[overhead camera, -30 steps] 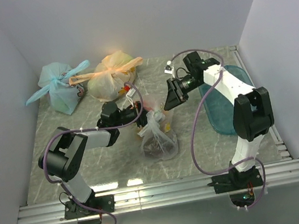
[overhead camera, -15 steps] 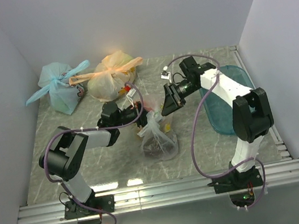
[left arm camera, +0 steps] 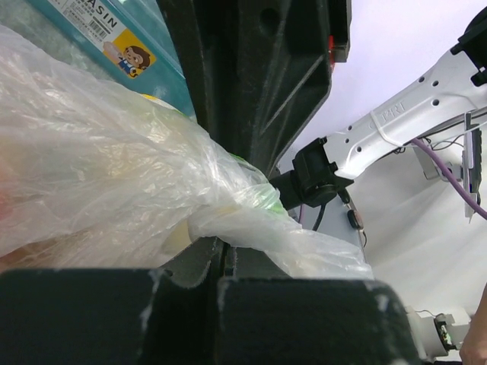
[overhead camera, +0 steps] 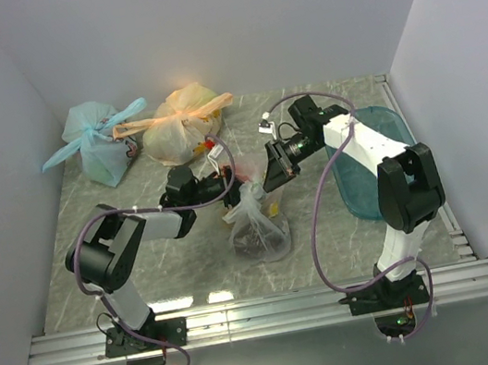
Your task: Place the fake fruits into the plastic bag and tie a complex knot
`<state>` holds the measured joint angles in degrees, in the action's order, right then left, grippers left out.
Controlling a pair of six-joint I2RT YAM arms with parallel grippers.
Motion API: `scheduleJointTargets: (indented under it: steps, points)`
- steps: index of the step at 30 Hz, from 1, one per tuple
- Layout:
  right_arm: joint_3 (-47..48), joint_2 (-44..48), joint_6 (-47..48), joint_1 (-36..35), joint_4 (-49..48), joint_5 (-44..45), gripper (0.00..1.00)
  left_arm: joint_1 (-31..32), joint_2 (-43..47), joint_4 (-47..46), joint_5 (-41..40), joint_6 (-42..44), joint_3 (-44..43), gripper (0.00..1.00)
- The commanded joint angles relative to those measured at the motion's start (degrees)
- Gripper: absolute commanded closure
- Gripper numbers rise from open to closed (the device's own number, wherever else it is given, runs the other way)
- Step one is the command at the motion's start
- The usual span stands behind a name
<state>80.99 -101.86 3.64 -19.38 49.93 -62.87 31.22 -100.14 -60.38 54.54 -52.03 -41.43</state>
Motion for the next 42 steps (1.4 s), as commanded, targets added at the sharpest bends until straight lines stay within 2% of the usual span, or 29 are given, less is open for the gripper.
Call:
scheduleJointTargets:
  steps: [1,2,5,8,9,10,13,14,17,18,20,21,23,26,33,40,42]
  points:
    - [2.1,-0.4,1.4,-1.0,0.3,-3.0,0.91,0.6,-0.1,-4.7,0.9,-0.1,-2.4,1.00]
    - [2.1,-0.3,1.5,-0.9,0.2,-2.7,0.99,0.6,-0.1,-4.3,0.9,0.1,-2.3,0.99]
    - [2.6,-0.1,3.6,-0.5,2.1,-2.7,1.00,-0.2,1.3,-0.9,1.2,2.7,-2.0,0.99]
    - [4.3,-0.3,7.2,0.5,5.1,-2.2,1.00,-2.9,4.9,7.8,1.2,7.4,-1.6,0.83]
    - [5.0,-0.1,7.7,0.7,5.3,-1.6,1.00,-4.0,7.6,11.0,1.4,9.0,-1.6,0.75]
    - [5.2,0.3,8.0,0.8,5.2,-0.2,1.00,-6.2,9.2,18.0,2.1,11.1,-1.8,0.72]
    - [5.5,1.8,8.5,0.8,4.3,0.9,1.00,-10.2,16.1,35.4,3.2,25.6,-4.7,0.64]
    - [5.5,2.1,7.8,0.8,3.2,1.6,1.00,-11.1,17.7,48.0,4.0,34.6,-5.6,0.63]
    - [5.9,2.1,7.8,0.8,3.0,2.3,1.00,-14.2,22.6,68.3,5.9,50.2,-9.8,0.54]
    - [6.0,2.0,7.7,0.7,3.0,2.6,1.00,-14.4,24.4,81.6,5.9,62.7,-12.2,0.50]
    - [6.2,1.9,7.6,0.8,2.8,2.7,1.00,-14.4,25.9,90.8,4.8,75.2,-13.9,0.45]
    - [6.2,2.0,7.4,0.7,2.6,2.8,1.00,-14.4,27.0,96.2,4.3,76.8,-15.0,0.41]
    - [6.2,2.3,7.0,0.7,2.0,2.8,1.00,-14.3,27.5,98.8,3.2,79.1,-15.8,0.37]
    - [6.3,2.2,6.6,0.7,1.7,2.2,1.00,-12.3,27.8,97.6,-0.7,78.5,-16.5,0.36]
    - [7.0,1.9,6.1,0.7,1.7,1.4,1.00,-4.3,26.5,90.0,-9.0,77.3,-16.1,0.36]
    - [6.9,2.5,6.5,0.6,2.4,0.7,1.00,-1.5,24.4,79.7,-15.7,71.9,-15.8,0.37]
    - [6.9,2.2,6.8,0.6,2.6,0.4,1.00,-1.4,23.5,77.6,-15.9,71.0,-16.0,0.42]
